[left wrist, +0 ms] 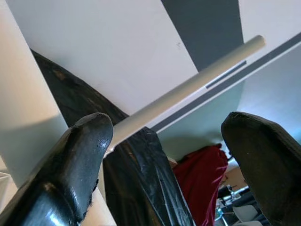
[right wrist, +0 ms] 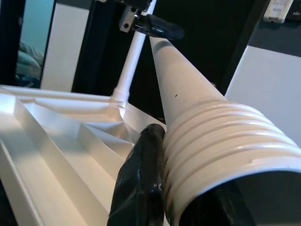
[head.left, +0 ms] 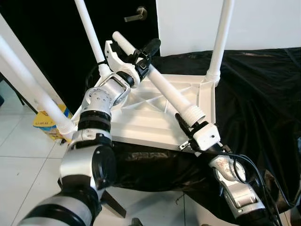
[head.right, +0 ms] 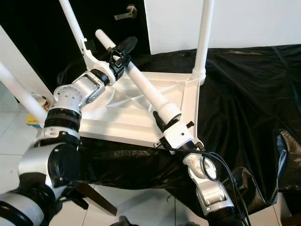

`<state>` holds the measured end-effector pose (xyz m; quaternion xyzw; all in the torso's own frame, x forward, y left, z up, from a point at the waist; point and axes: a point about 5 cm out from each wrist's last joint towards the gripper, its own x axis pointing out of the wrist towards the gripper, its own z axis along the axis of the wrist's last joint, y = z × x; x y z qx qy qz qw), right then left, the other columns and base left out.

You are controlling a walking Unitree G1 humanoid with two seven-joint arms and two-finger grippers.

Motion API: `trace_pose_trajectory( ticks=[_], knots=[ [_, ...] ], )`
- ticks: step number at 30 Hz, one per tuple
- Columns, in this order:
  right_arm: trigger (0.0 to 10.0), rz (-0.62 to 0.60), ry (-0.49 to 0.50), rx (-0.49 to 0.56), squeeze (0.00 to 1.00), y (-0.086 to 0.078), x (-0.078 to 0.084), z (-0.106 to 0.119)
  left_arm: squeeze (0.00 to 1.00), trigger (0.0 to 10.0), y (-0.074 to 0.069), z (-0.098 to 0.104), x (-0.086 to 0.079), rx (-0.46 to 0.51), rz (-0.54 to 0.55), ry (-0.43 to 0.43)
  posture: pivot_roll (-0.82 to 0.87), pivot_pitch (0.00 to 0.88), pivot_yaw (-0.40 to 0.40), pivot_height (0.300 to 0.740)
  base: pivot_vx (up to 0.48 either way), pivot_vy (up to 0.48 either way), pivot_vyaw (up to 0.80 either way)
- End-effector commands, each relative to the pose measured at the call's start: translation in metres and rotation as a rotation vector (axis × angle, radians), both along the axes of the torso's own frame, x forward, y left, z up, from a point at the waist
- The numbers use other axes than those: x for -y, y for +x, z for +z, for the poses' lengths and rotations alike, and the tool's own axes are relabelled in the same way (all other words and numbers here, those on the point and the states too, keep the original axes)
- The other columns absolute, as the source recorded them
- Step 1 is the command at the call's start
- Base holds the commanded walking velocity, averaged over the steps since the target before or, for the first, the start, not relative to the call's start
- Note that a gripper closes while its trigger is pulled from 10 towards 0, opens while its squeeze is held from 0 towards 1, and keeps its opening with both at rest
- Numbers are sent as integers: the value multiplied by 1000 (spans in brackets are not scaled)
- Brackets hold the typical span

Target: Building children table

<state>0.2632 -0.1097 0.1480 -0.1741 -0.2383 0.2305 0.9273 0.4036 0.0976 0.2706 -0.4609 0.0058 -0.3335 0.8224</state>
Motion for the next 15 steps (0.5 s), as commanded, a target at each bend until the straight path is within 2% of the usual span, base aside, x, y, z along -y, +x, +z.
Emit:
trace_pose_trajectory(
  ticks=[1,4,8,15],
  knots=[
    [10000,9,0,50,0,1,-4,5,0,10000,2,-5,-1,-20,13,30,-118,0,84,740,0,0,0],
    [10000,9,-2,59,0,0,-4,6,0,10000,3,-6,0,-23,11,33,-118,0,84,740,0,0,0],
    [10000,-74,6,30,0,5,4,-2,0,10000,4,-10,-1,-42,11,80,-129,0,94,740,0,0,0],
    [10000,-80,10,55,0,2,4,-1,0,10000,3,-14,-3,-48,0,103,-135,0,100,740,0,0,0]
  ],
)
